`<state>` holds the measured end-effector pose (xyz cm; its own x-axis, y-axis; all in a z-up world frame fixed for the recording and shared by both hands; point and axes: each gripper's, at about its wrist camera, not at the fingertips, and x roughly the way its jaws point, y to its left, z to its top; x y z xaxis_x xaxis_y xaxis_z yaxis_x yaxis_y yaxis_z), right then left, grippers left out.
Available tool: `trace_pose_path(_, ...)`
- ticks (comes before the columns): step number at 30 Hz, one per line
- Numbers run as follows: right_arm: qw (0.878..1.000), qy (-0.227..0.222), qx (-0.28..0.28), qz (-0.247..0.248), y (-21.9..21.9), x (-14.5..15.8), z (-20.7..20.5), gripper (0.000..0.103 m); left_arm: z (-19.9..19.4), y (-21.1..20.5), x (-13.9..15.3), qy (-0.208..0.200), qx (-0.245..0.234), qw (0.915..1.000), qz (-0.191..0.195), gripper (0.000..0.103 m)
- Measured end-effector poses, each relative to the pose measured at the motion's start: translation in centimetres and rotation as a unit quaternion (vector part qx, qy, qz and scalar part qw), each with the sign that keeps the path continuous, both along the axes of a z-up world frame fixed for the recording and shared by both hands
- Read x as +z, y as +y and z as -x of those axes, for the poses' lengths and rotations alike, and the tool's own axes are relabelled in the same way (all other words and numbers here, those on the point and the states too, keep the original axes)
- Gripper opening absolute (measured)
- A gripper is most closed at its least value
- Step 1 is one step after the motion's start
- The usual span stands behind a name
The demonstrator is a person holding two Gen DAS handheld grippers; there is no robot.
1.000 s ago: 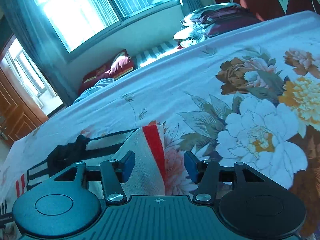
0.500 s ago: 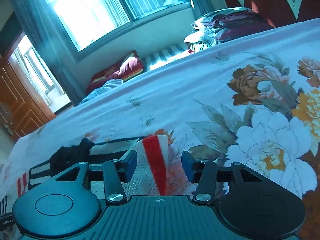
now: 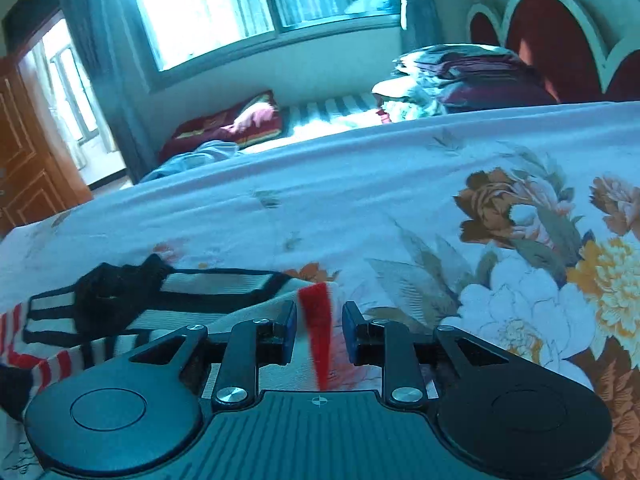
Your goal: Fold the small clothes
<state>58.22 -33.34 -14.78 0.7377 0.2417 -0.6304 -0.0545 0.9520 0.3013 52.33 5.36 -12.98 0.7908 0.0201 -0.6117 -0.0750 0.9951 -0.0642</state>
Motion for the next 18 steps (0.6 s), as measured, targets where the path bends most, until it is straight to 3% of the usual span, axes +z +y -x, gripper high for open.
trace_pose_path(1,1.0,-0.002,0.025,-0.014,0.7,0.2,0.2,0.025,-0.6,-1.0,0.4,0.003,-0.026,0.9996,0.014,0.056)
trace_pose_path(4,0.996,0.006,0.09,-0.011,4.6,0.1,0.1,0.025,-3.0,-5.9,0.3,0.021,-0.115,0.9919,0.049,0.056)
trace_pose_path(6,0.992,0.011,0.128,0.005,7.2,-0.3,-0.1,0.025,-4.6,-9.6,-0.1,0.03,-0.158,0.986,0.044,0.057)
trace_pose_path(9,0.986,0.018,0.157,0.044,9.0,-1.1,-0.5,0.025,-6.3,-12.7,-1.7,0.06,-0.174,0.9827,0.022,0.057)
trace_pose_path(11,0.988,0.008,0.126,0.087,8.1,-1.4,-1.0,0.024,-6.8,-12.3,-2.7,0.077,-0.162,0.9837,0.009,0.056)
trace_pose_path(13,0.991,0.011,0.045,0.125,5.1,-1.8,-2.1,0.025,-6.6,-10.0,-3.4,0.083,-0.136,0.9872,-0.004,0.053)
trace_pose_path(15,0.994,0.045,0.013,0.104,1.9,-2.7,-3.5,0.025,-5.9,-7.5,-3.7,0.082,-0.133,0.9877,0.005,0.052)
trace_pose_path(18,0.996,0.056,0.026,0.058,-0.1,-3.6,-4.3,0.025,-5.3,-6.8,-3.4,0.085,-0.149,0.985,-0.013,0.052)
